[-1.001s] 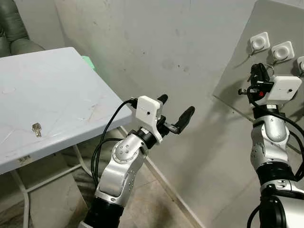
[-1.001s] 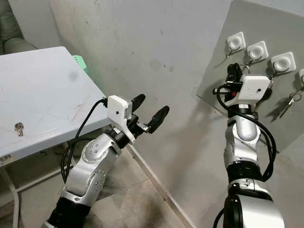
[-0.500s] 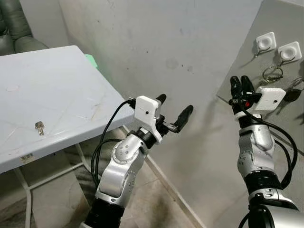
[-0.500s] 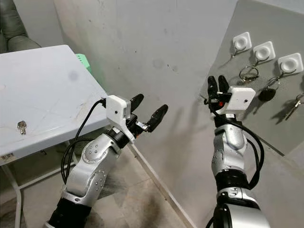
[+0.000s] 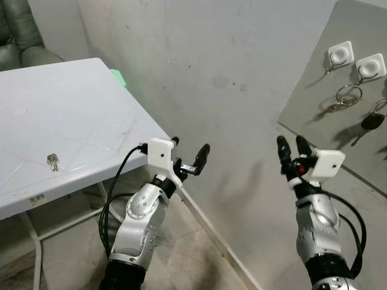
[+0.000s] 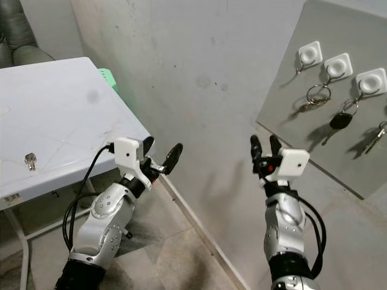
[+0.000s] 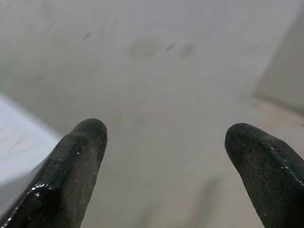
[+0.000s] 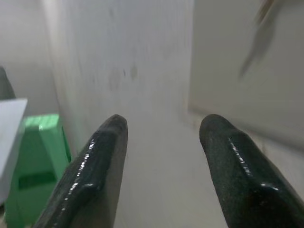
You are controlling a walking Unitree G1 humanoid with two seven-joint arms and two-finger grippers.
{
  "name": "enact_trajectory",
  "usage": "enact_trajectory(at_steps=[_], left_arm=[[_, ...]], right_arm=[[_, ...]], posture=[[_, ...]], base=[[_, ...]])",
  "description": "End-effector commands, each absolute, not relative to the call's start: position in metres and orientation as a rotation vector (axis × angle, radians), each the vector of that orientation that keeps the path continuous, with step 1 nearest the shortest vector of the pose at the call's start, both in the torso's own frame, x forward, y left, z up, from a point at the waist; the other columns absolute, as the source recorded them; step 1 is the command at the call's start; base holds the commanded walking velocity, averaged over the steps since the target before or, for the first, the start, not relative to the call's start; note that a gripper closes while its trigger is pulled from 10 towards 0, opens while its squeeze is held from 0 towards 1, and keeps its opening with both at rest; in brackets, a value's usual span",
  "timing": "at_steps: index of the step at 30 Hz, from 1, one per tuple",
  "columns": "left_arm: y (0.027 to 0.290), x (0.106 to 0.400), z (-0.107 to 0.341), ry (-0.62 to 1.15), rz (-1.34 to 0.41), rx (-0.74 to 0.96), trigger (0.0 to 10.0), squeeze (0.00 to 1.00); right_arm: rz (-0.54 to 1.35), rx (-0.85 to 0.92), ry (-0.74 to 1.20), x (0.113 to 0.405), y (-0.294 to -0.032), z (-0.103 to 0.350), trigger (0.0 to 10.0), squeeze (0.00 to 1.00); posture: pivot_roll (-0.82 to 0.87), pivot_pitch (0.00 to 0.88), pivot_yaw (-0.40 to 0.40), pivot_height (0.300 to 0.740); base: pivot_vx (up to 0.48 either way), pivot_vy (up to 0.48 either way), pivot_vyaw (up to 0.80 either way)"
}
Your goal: Hang keys on a hook
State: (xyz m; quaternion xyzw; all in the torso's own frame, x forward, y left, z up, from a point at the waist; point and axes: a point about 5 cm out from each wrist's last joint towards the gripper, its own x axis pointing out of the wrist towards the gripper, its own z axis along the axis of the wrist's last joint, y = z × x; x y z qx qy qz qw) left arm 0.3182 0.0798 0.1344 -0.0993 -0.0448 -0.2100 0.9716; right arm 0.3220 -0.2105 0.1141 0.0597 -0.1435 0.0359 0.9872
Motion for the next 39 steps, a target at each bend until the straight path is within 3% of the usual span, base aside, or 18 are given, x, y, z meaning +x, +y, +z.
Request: enact_trajectory(at_steps=[1,6,14,15,18,26,28,30,35,39], left_arm=[[0.089,0.320,0.119,-0.047,-0.370,-0.208,10.0,0.00],[0.112,0.319,0.080,0.050,-0.269,-0.201,10.0,0.00],[0.125,0.311,0.049,0.126,-0.228,-0.150,10.0,0.00],[0.127,0.303,0.027,0.229,-0.209,-0.143,10.0,0.00],[0.134,0.288,0.001,0.366,-0.149,-0.113,10.0,0.00],[0.137,0.262,-0.028,0.519,-0.169,-0.020,10.0,0.00],[0.137,0.254,-0.037,0.590,-0.164,-0.092,10.0,0.00],[0.137,0.245,-0.046,0.657,-0.141,-0.091,10.0,0.00],[0.134,0.232,-0.055,0.704,-0.190,0.001,10.0,0.00],[0.146,0.203,-0.074,0.827,-0.183,0.069,10.0,0.00]], right_arm=[[0.049,0.105,-0.240,0.317,-0.214,0.102,10.0,0.00],[0.022,0.080,-0.091,0.304,-0.214,0.068,10.0,0.00],[-0.021,0.078,0.114,0.283,-0.218,0.026,10.0,0.00],[-0.037,0.046,0.242,0.269,-0.219,0.004,10.0,0.00],[-0.035,0.010,0.379,0.248,-0.218,-0.019,10.0,0.00],[-0.095,0.018,0.627,0.206,-0.225,-0.055,10.0,0.00],[-0.103,-0.028,0.676,0.197,-0.227,-0.061,10.0,0.00],[-0.145,-0.058,0.797,0.170,-0.233,-0.076,10.0,0.00],[-0.183,-0.034,0.889,0.145,-0.236,-0.086,10.0,0.00],[-0.193,-0.005,0.927,0.132,-0.234,-0.092,10.0,0.00]], posture=[[0.00,0.026,-0.064,0.740],[0.00,0.025,-0.060,0.740],[0.00,0.015,-0.052,0.740],[-0.01,0.011,-0.048,0.740],[-0.02,0.007,-0.037,0.740],[-0.02,0.000,-0.024,0.740],[-0.02,0.000,-0.026,0.740],[-0.03,0.000,-0.026,0.740],[-0.02,0.000,-0.027,0.740],[-0.04,0.000,-0.018,0.740]], base=[[0.000,0.000,0.00],[0.000,0.000,0.00],[0.000,0.000,0.00],[0.000,0.000,0.00],[0.000,0.000,0.00],[0.000,0.000,0.00],[0.000,0.000,0.00],[0.000,0.000,0.00],[0.000,0.000,0.00],[0.000,0.000,0.00]])
